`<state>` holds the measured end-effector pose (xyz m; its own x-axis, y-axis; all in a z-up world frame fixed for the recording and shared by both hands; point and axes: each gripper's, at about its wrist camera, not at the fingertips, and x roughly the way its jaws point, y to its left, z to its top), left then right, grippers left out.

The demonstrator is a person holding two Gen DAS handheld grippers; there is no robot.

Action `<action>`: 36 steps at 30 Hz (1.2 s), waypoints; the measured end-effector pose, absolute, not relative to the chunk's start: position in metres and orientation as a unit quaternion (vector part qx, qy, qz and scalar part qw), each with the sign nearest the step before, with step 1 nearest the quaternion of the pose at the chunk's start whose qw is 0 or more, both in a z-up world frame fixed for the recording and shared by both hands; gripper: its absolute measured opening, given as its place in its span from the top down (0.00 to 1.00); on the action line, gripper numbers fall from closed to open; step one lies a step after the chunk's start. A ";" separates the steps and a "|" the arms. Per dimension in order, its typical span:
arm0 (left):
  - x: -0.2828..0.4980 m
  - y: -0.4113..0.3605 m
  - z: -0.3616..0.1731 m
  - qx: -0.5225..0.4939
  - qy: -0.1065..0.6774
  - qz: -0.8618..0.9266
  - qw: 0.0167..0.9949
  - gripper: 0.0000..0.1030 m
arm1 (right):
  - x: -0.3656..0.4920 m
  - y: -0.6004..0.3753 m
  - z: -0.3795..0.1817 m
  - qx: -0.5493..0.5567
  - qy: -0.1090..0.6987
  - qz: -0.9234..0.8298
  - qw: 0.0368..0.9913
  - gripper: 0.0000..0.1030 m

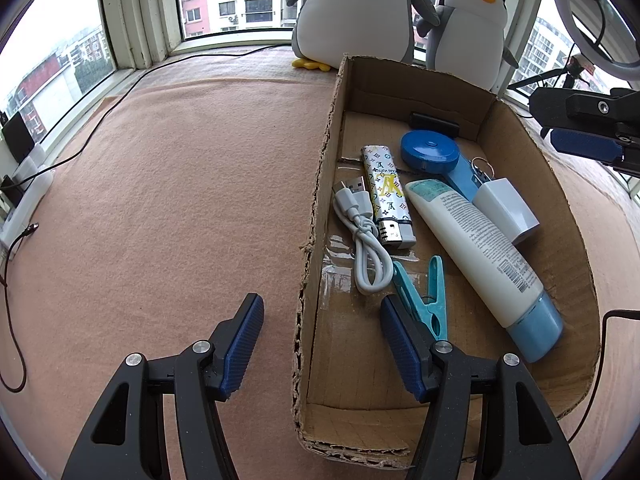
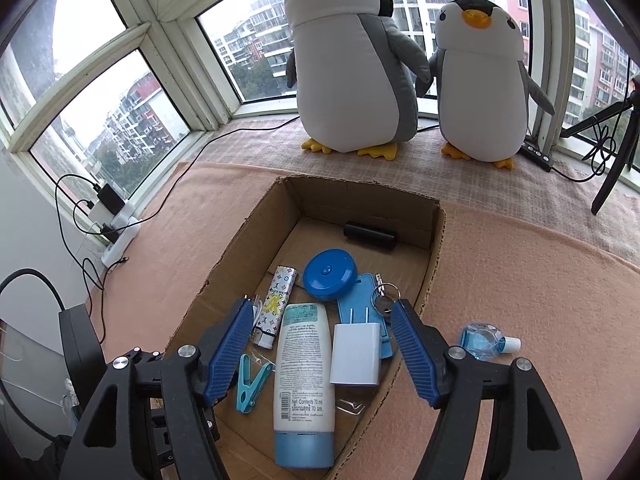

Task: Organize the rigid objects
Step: 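Move the right tool to the blue sanitizer bottle and grasp it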

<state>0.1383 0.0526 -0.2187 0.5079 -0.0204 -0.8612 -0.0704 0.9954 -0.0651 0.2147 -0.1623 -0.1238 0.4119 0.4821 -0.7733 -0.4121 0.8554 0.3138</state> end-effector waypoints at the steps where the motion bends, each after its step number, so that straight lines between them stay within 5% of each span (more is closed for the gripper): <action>1: 0.138 0.053 -0.219 -0.046 0.496 0.014 0.867 0.36 | 0.215 -0.166 -0.124 0.039 0.472 0.263 0.840 0.32; 15: 0.138 0.053 -0.219 -0.046 0.496 0.014 0.867 0.36 | 0.206 -0.243 -0.143 0.067 0.484 0.196 0.850 0.31; 36: 0.139 0.053 -0.219 -0.044 0.497 0.015 0.867 0.36 | 0.225 -0.242 -0.182 -0.078 0.489 0.223 0.840 0.32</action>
<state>0.1386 0.0535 -0.2193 0.5058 -0.0180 -0.8625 -0.0685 0.9958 -0.0609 0.2248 -0.2420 -0.1824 0.4220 0.2979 -0.8562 -0.4503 0.8886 0.0872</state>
